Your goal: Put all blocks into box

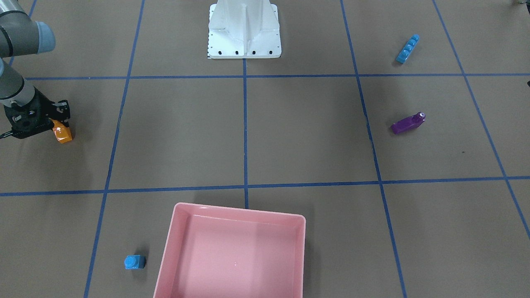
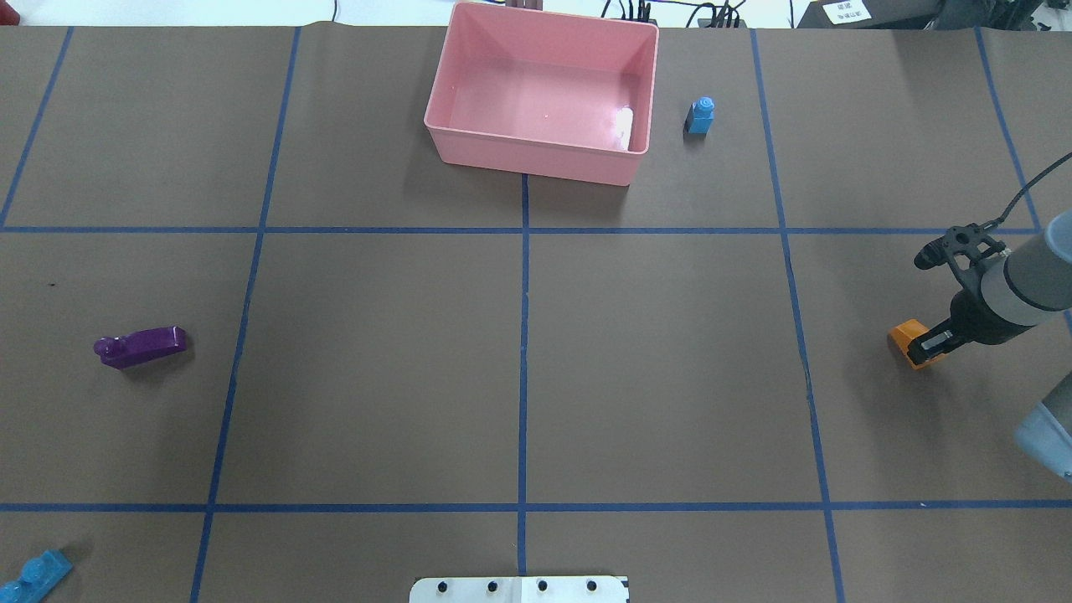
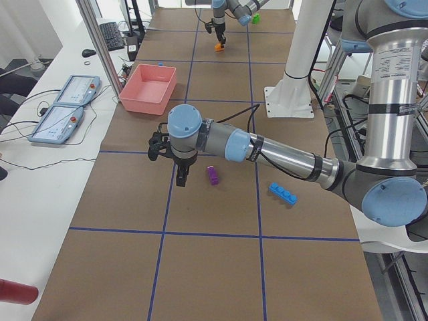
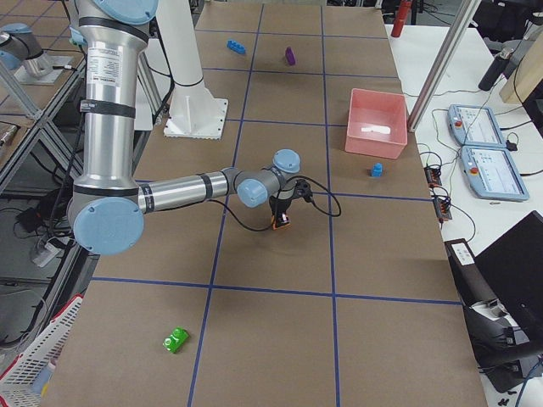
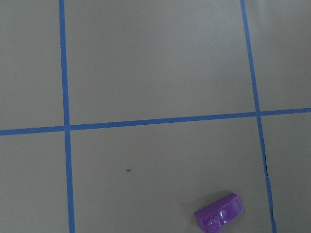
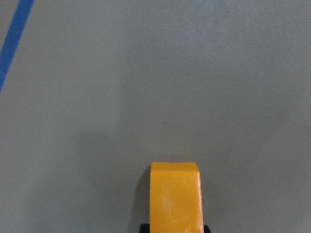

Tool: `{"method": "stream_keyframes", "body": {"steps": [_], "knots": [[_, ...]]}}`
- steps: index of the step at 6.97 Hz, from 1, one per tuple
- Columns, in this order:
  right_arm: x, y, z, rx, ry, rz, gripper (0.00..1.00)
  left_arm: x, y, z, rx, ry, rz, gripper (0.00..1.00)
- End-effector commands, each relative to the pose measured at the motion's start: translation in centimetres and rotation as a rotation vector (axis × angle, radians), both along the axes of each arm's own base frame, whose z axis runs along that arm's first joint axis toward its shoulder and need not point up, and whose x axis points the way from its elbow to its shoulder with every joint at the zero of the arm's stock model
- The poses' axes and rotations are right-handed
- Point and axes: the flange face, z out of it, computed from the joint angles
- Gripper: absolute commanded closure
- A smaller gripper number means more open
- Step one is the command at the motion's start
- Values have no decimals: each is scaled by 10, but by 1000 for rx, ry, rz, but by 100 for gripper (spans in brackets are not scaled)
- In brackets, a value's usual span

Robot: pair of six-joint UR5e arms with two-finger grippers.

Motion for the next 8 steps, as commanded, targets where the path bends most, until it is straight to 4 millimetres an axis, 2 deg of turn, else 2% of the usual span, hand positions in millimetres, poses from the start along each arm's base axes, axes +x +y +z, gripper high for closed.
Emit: {"method": "stream_keyframes", "body": {"steps": [1, 3, 4, 5, 6, 8], "knots": [[26, -6, -37, 36, -46, 57, 100, 16, 2, -43, 100, -25, 30, 2], [95, -30, -70, -5, -171, 163, 100, 94, 17, -74, 206, -144, 164, 1], [119, -44, -87, -14, -236, 198, 100, 129, 29, -72, 229, -194, 228, 1], [128, -58, -113, -62, -297, 258, 100, 157, 37, -70, 235, -205, 285, 1], [126, -72, -142, -110, -333, 329, 100, 173, 42, -67, 238, -207, 320, 1], [116, -98, -199, -216, -393, 467, 100, 241, 62, -56, 264, -271, 413, 1]]}}
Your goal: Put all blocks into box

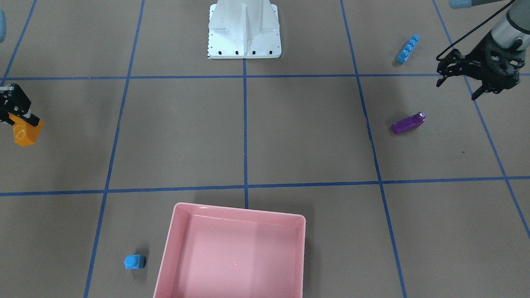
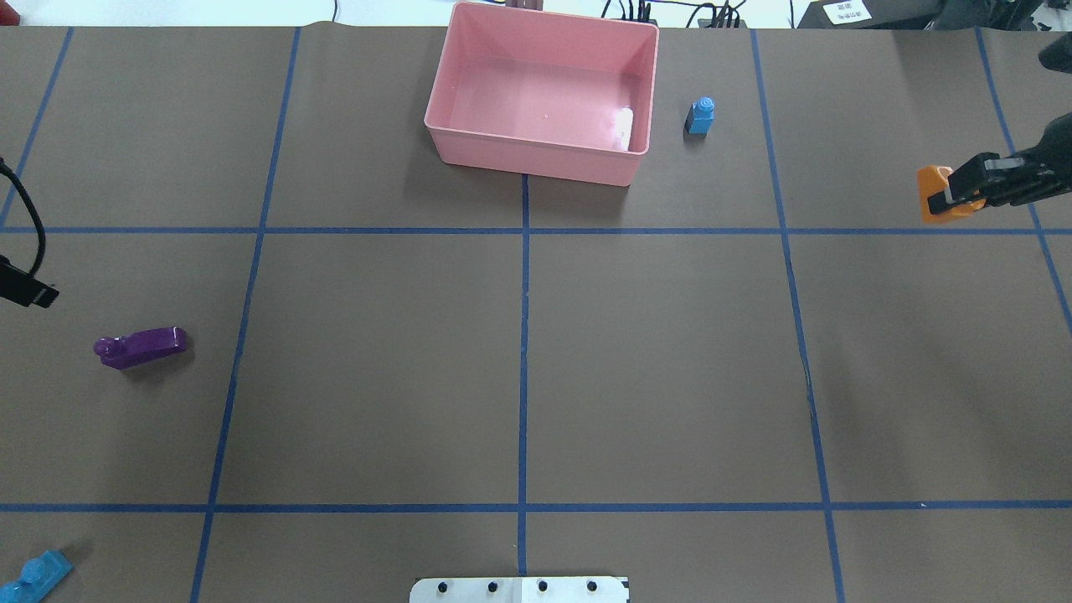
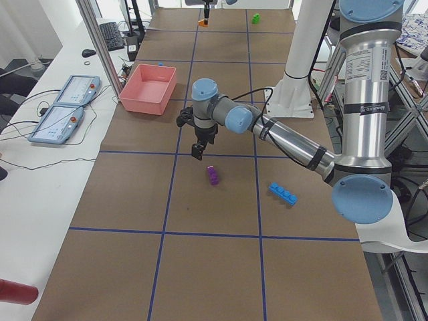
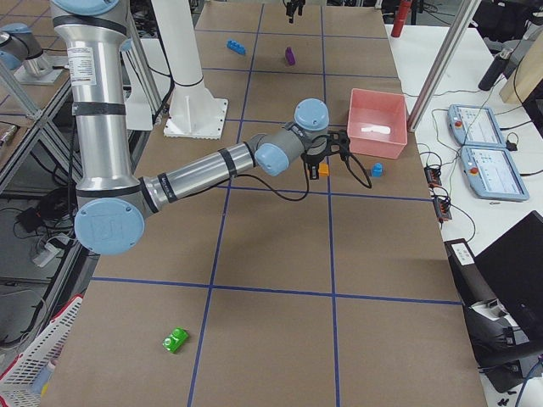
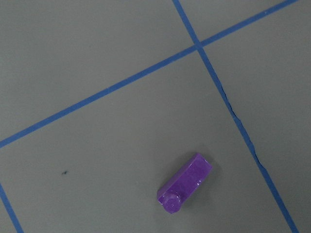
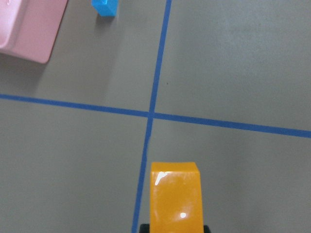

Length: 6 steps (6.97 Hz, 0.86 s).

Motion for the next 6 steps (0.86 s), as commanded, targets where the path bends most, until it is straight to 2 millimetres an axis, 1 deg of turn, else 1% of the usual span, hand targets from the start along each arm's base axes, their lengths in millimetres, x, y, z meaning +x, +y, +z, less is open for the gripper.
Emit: {"method": "stream_keyframes", "body": {"steps": [1, 2, 3, 4, 5, 6], "knots": [[-10, -27, -58, -116, -77, 117, 100, 60, 18, 10, 10, -36, 102, 1], [-26, -41, -94, -181, -110, 194, 100, 70, 14, 21, 25, -28, 117, 1], [-61, -43, -125, -243, -136, 233, 100, 77, 6, 43, 34, -22, 117, 1], [-88, -54, -142, -289, -142, 279, 100, 84, -1, 59, 31, -25, 120, 1], [-115, -63, -176, -351, -117, 324, 100, 91, -9, 71, 21, -32, 122, 1], [-140, -68, -217, -366, -59, 352, 100, 96, -14, 78, 23, -30, 123, 1]]}}
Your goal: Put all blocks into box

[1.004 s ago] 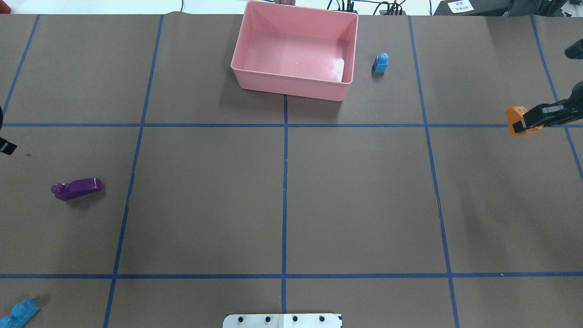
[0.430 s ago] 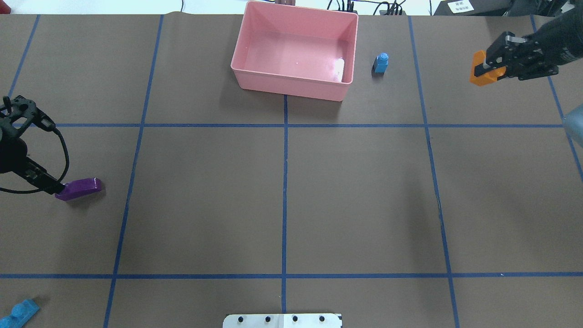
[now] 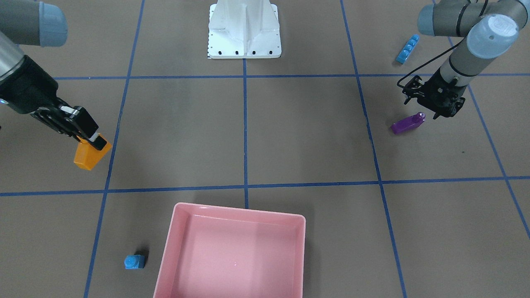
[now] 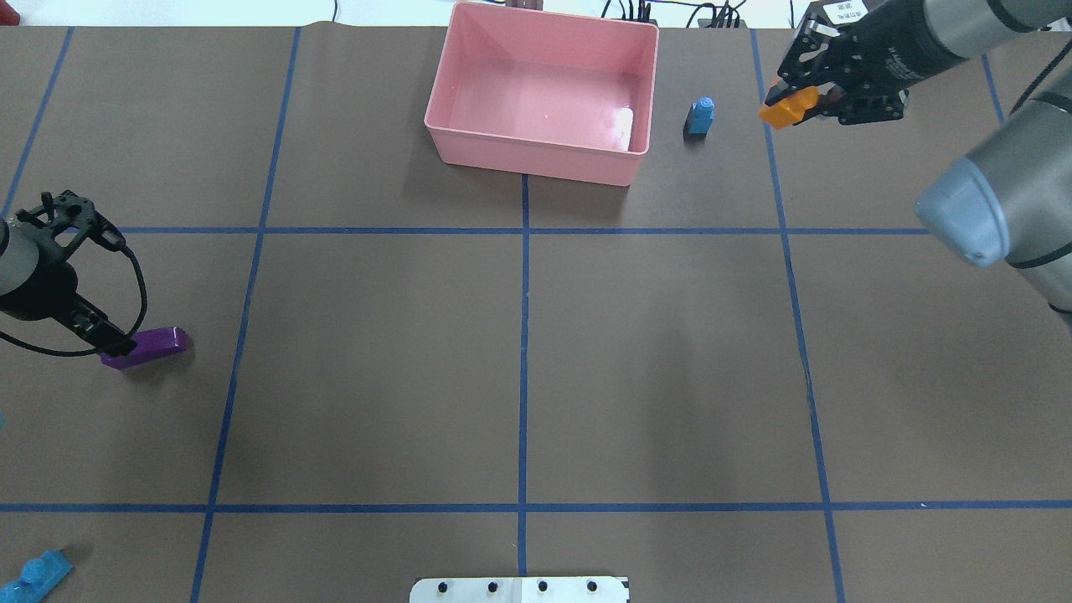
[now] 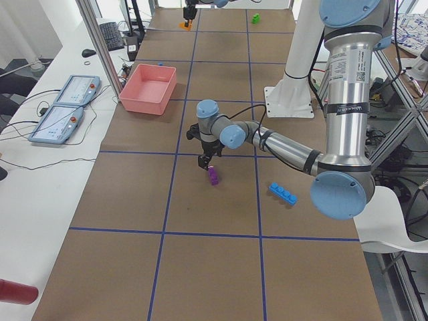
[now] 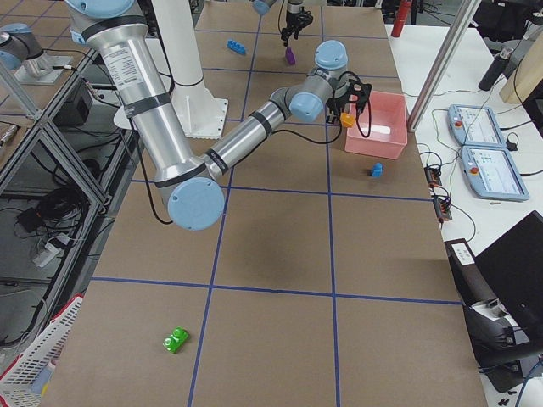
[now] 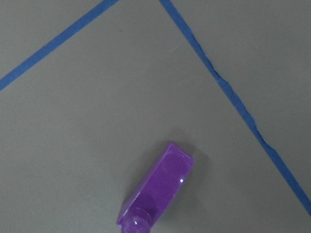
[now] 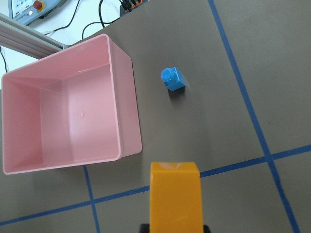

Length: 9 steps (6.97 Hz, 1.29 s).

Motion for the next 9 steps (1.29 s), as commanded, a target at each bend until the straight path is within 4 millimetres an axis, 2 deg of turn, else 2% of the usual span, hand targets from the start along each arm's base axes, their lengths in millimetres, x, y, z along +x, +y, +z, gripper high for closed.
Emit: {"method": "stream_keyframes", "body": {"steps": [1, 2, 5, 7, 9], "knots": [[-54, -14, -72, -65, 78, 34, 100, 12, -9, 20, 0, -2, 6, 1], [-69, -22, -72, -109, 80, 47, 100, 17, -12, 27, 13, -14, 4, 1], [-79, -31, -75, -107, 100, 64, 100, 47, 1, 34, 25, -38, 52, 1], [-85, -36, -81, -107, 101, 64, 100, 48, 2, 36, 21, -41, 55, 2], [-94, -44, -97, -100, 100, 64, 100, 52, 0, 40, 24, -55, 55, 9]]}}
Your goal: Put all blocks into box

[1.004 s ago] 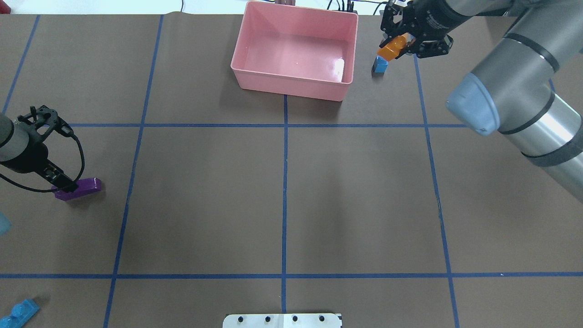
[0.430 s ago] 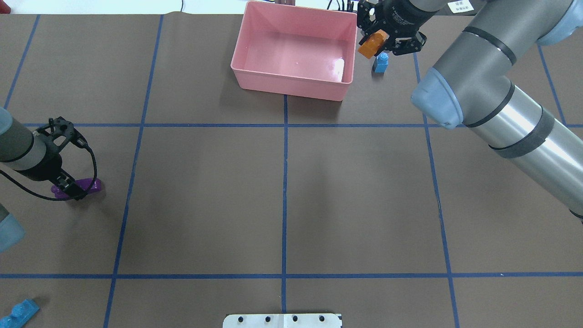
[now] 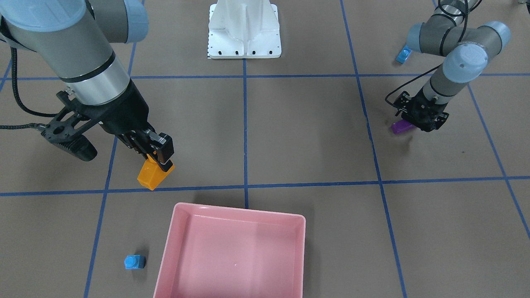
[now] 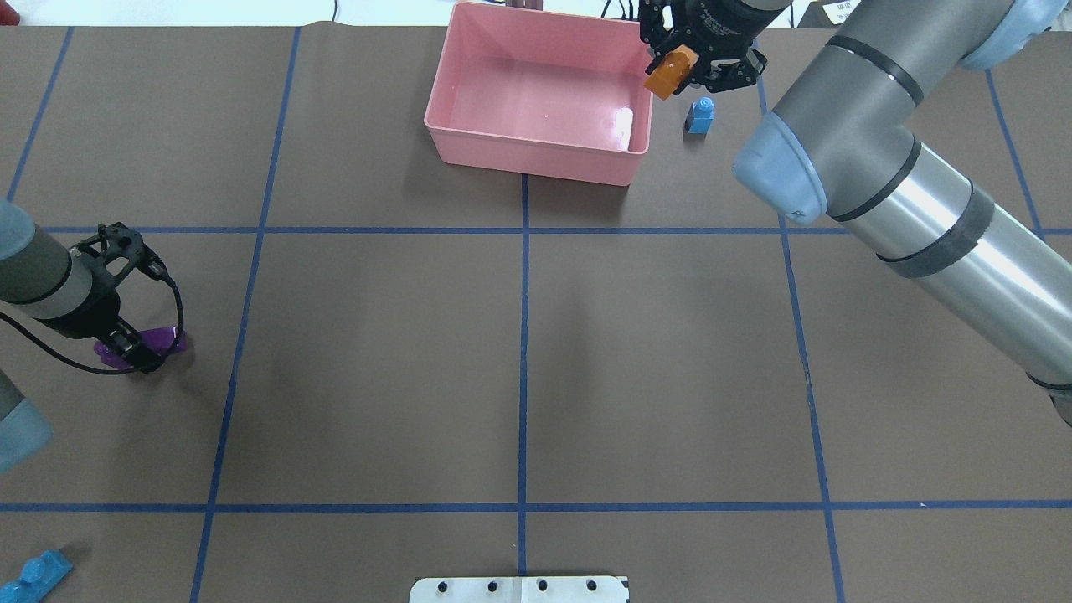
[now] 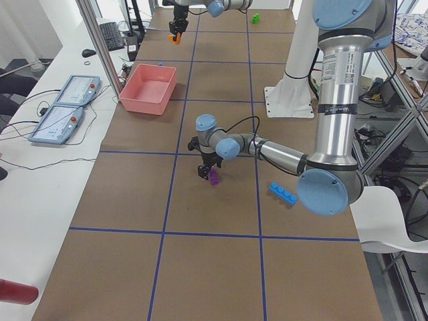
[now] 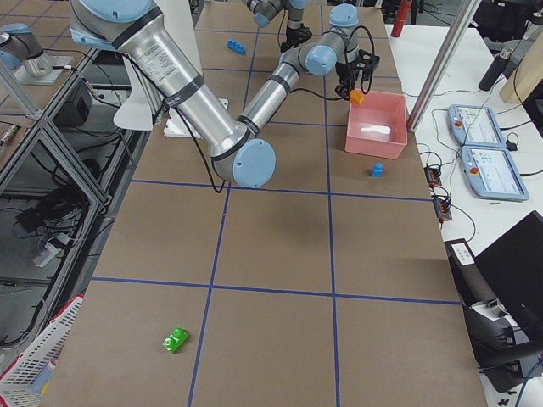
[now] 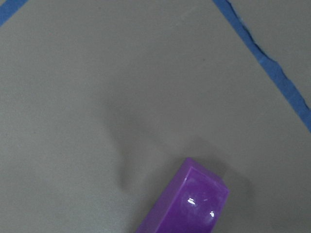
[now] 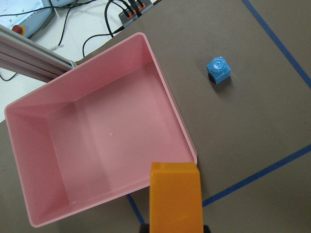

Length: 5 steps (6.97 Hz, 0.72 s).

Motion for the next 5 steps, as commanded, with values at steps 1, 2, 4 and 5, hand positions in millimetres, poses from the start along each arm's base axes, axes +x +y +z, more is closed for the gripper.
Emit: {"method": "stream_keyframes", "body": {"steps": [1, 2, 4, 5], "knots": [[-10, -11, -10, 2, 8, 3, 100, 3, -1, 2, 5, -8, 2, 42], [-17, -17, -15, 8, 18, 6, 100, 4, 0, 3, 6, -9, 4, 54], [-25, -26, -29, 11, 21, 5, 100, 4, 2, -2, 10, -4, 4, 86], [-26, -30, -36, 39, 31, -1, 100, -5, 5, -20, 31, 20, -9, 100]]}}
